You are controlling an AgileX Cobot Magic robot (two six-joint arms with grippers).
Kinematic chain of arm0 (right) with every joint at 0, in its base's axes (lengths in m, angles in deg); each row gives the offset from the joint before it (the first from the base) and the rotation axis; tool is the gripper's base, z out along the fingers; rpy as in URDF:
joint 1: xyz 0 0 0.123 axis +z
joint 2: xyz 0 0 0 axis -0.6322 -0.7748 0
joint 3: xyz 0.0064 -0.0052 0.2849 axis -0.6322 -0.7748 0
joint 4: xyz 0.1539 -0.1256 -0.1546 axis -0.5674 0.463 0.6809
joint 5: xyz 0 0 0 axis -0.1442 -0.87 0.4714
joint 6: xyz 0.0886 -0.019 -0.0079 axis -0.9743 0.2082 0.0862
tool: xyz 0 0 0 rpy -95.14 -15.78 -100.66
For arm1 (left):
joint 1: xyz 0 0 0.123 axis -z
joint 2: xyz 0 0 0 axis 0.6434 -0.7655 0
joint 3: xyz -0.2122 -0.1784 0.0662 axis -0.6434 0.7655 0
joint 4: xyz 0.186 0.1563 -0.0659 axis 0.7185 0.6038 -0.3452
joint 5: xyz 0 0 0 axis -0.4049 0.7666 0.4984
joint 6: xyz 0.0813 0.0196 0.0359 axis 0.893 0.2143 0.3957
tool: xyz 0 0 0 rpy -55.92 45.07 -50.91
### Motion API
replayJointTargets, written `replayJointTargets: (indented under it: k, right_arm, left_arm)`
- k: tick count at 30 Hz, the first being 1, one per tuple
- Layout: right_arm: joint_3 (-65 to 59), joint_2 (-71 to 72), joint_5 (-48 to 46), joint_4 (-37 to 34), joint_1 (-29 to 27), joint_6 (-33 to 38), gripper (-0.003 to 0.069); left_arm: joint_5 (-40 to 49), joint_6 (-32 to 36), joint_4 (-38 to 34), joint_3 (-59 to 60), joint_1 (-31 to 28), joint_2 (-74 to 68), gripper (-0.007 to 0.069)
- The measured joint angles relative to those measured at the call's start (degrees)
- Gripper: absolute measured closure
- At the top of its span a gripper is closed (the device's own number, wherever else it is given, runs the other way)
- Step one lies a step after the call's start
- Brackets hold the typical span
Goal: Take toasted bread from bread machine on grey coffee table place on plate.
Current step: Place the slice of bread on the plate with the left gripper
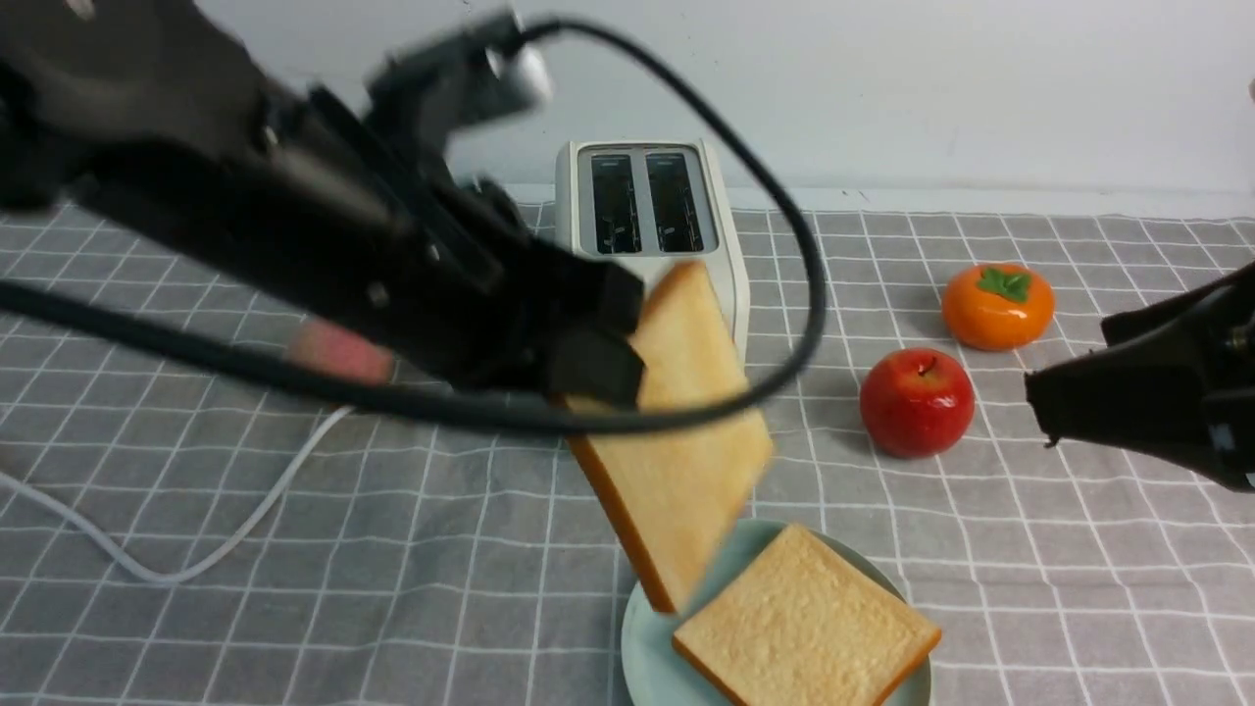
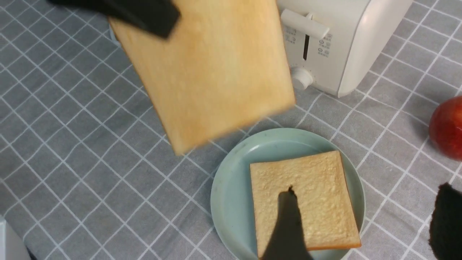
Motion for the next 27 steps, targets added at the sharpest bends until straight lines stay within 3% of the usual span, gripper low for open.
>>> replayJointTargets:
  k: [1,5,8,11,15,24,27]
  right_arm:
    - [0.0,0.2,-0.3,0.0,0.0,0.0,0.0164]
    - [0.0,0.3,-1.3,0.0,0.0,0.0,0.0164]
    - [0.0,0.4,-1.9,0.0,0.0,0.0,0.0164]
    - [0.0,0.4,-2.5,-0.1,0.0,0.0,0.0164]
    - [0.0,0.4,-3.0,-0.1,0.0,0.0,0.0164]
    - [0.0,0.4,-3.4,-0.1,0.0,0.0,0.0164]
    - [0.0,0.4,-3.6,-0.1,0.0,0.0,0.0164]
  left_arm:
    - [-0.9,8.5,-9.4,4.1,0.0,-1.4,0.0561]
    - [-1.0,32.5,-33.5,12.3,0.1,-6.3,0.0561]
    - [-3.6,41.7,-45.1,15.4,0.1,-10.1,0.0561]
    - [-6.4,43.0,-49.5,16.2,0.1,-13.3,0.0561]
    - [-9.1,39.7,-53.3,16.3,0.0,-19.0,0.0561]
    - [-6.9,37.3,-52.9,16.3,0.0,-22.8,0.0559]
    - [-7.2,36.5,-52.3,16.3,0.0,-22.8,0.0515]
